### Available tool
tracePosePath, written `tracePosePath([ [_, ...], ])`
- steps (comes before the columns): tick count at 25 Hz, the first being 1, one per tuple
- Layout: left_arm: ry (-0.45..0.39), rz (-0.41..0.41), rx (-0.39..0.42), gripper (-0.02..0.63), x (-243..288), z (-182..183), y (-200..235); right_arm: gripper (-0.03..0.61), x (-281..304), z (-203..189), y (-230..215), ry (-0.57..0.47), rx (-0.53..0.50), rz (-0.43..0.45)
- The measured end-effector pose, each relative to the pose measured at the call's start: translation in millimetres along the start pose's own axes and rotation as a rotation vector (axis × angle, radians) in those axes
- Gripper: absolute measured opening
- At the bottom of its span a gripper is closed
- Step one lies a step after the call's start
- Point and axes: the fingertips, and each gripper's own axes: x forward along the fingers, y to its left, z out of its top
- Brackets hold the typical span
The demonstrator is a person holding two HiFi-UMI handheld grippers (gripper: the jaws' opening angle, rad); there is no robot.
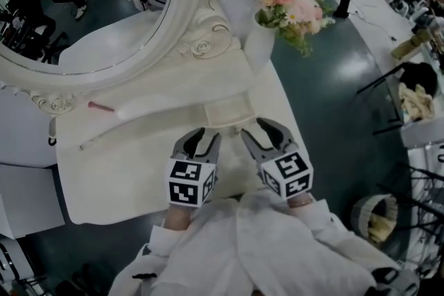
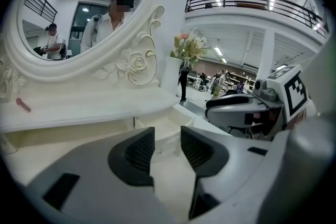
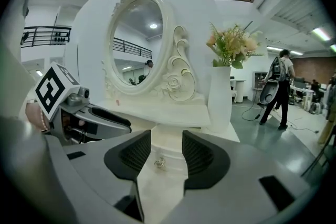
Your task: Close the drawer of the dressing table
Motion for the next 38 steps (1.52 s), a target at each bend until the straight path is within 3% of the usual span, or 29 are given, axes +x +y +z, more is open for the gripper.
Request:
tracePosePath([
  [11, 0.017, 0.034, 0.026, 0.182, 8, -8, 7, 0.187, 2, -16, -13, 0.09, -0.049, 0.012],
  [23, 0.099, 0.083, 0.064, 0.19, 23, -26, 19, 0.193, 19, -36, -42, 0.158, -0.091, 0.048],
  [31, 0.176, 0.084, 0.139, 0.19, 34, -40, 24, 0.197, 30, -40, -45, 0.184, -0.094, 0.1],
  [38, 0.197, 0.059, 0.138, 0.189, 46, -50, 25, 0.209, 37, -59, -50, 0.251, -0.133, 0.138],
])
